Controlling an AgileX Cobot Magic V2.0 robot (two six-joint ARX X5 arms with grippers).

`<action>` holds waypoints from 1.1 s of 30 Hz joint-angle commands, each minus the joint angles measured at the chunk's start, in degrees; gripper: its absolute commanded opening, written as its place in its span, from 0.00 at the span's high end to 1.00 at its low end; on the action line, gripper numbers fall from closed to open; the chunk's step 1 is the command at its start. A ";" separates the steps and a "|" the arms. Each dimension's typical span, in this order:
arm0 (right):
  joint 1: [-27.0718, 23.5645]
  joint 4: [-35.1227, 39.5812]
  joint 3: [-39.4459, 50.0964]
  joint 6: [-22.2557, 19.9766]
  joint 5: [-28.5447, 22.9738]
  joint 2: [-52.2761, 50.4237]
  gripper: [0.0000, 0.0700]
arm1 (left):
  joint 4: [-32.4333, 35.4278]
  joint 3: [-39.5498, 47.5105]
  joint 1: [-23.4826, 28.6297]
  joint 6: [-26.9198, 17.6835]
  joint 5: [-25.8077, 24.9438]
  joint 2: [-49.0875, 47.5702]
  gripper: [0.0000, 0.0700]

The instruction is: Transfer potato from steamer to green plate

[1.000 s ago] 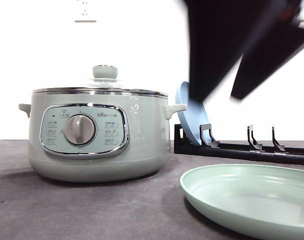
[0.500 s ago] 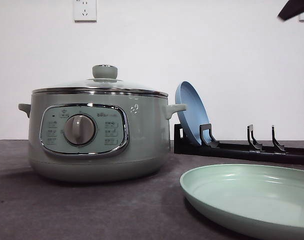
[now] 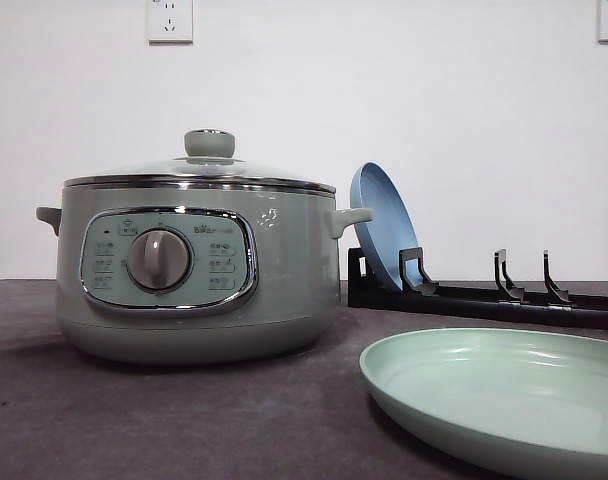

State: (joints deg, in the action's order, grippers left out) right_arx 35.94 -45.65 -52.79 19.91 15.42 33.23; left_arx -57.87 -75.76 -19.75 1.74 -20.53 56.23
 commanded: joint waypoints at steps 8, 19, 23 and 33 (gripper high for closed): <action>0.28 0.59 -3.37 1.77 -0.45 0.35 0.15 | -11.17 -18.45 -2.41 -1.34 9.60 17.69 0.00; 0.28 0.61 -3.37 1.75 -0.52 0.35 0.15 | -12.71 -34.94 -7.50 -0.67 17.53 37.16 0.00; 0.28 0.61 -3.37 1.55 -0.90 0.35 0.15 | -12.84 -38.92 -8.70 -0.68 19.68 42.99 0.00; 0.28 0.57 -3.37 0.65 -2.31 0.35 0.15 | -10.57 -40.00 -9.20 -0.63 19.73 50.42 0.00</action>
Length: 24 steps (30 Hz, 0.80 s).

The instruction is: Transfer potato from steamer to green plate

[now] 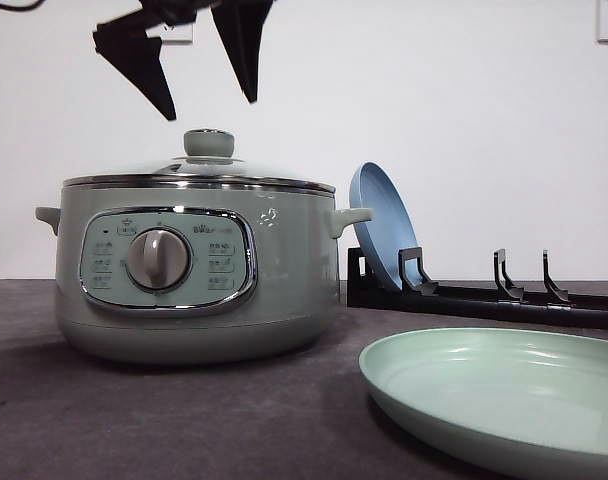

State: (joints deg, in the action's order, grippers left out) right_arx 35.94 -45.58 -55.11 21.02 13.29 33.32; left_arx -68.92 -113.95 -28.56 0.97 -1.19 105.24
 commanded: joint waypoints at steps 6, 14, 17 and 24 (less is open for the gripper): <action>0.28 0.47 -1.05 -0.46 -0.24 0.26 0.15 | 1.21 -1.81 -0.39 0.14 0.39 3.67 0.00; 0.28 0.31 -1.05 -0.44 -0.24 0.26 0.15 | 1.20 -1.81 -0.39 0.13 0.44 4.27 0.04; 0.28 0.25 -1.05 -0.44 -0.24 0.26 0.15 | 1.07 -1.79 -0.37 0.15 1.87 4.31 0.05; 0.28 -0.26 -1.05 -0.44 -0.24 0.26 0.15 | 0.83 -1.81 -0.39 0.15 2.28 4.37 0.11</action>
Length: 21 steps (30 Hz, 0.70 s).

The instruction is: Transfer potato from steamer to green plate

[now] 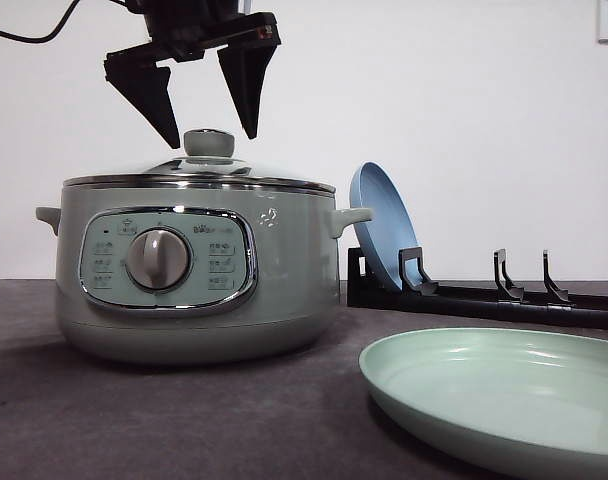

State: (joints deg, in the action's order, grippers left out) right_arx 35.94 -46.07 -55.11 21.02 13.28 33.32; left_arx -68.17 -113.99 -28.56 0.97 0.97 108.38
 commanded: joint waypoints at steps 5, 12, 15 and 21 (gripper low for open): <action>0.28 0.12 -1.05 -0.42 -0.22 0.26 0.15 | 0.09 -1.75 -0.39 0.15 0.09 1.74 0.12; 0.28 0.08 -1.05 -0.40 -0.22 0.26 0.15 | 0.04 -1.76 -0.39 0.15 0.09 2.35 0.30; 0.28 0.08 -1.05 -0.39 -0.22 0.26 0.15 | 0.08 -1.75 -0.39 0.13 0.08 2.39 0.39; 0.28 0.02 -1.05 -0.39 -0.22 0.26 0.15 | 0.11 -1.75 -0.39 0.12 0.07 2.45 0.62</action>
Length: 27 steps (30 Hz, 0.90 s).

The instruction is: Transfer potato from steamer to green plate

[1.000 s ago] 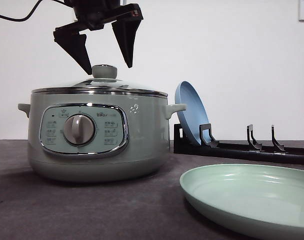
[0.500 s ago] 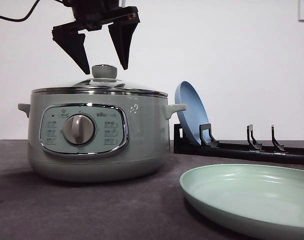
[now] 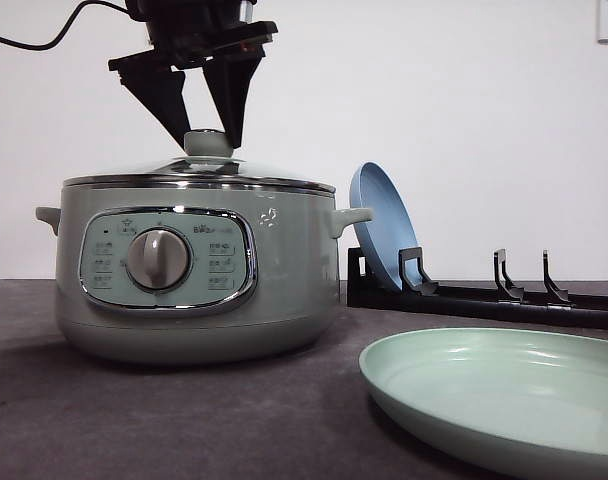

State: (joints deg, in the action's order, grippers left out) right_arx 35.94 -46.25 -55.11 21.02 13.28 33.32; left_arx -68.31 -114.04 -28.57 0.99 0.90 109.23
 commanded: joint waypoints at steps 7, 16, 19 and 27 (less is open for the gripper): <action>0.28 -0.16 -1.05 -0.39 -0.22 0.26 0.15 | 0.17 -1.72 -0.38 -0.16 -1.30 1.59 1.00; 0.28 -0.55 -1.05 -0.43 -0.24 0.26 0.15 | 0.09 -1.88 -0.27 -0.54 -1.28 1.51 1.00; 0.28 -0.54 -1.05 -0.42 -0.24 0.24 0.15 | 0.17 -2.59 -0.27 -0.56 -1.28 1.30 1.00; 0.28 -0.68 -1.05 -0.42 -0.24 0.26 0.15 | -1.82 -8.02 -0.25 -0.57 -0.39 1.24 1.00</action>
State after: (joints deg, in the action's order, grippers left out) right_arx 35.94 -47.17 -55.11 21.02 13.28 33.32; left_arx -71.59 -118.72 -28.60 0.51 0.21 110.19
